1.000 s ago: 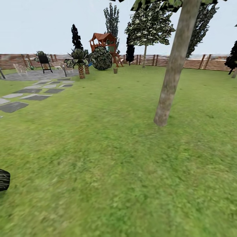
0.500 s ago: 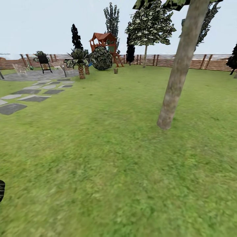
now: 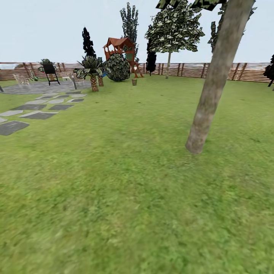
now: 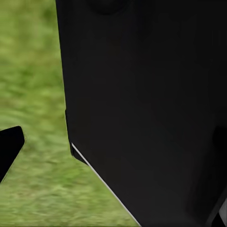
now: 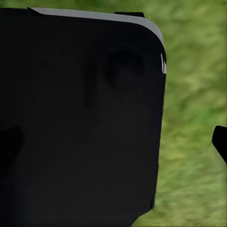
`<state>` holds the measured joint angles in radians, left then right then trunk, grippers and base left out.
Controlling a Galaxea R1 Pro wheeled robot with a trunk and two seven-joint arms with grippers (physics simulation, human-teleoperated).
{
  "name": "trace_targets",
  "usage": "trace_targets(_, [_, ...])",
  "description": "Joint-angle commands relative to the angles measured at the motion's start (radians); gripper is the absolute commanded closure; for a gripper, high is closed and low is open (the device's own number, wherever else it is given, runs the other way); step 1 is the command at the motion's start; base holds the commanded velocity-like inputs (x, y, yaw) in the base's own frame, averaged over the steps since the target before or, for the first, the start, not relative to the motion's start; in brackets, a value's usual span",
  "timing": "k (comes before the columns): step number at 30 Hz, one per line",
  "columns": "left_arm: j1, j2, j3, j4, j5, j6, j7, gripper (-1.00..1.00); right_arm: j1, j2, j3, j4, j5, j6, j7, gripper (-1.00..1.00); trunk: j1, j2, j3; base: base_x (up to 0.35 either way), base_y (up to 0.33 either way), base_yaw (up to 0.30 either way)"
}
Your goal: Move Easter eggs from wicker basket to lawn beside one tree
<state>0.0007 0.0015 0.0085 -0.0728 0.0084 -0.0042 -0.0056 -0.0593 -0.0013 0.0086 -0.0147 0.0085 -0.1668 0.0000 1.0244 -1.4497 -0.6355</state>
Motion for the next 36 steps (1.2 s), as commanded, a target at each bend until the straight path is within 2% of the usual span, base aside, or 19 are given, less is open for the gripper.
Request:
trace_targets(1, [0.000,0.000,0.001,-0.001,0.001,0.000,-0.001,-1.00,0.000,-0.001,0.001,0.001,0.000,-0.003,0.000,-1.00,0.001,0.000,-0.001,0.319,0.114,0.000])
trace_targets(36, [0.000,0.000,-0.001,-0.001,0.001,0.000,0.001,-1.00,0.000,-0.001,-0.001,0.002,-0.001,-0.002,0.000,-1.00,0.001,0.000,-0.001,0.336,0.012,0.000])
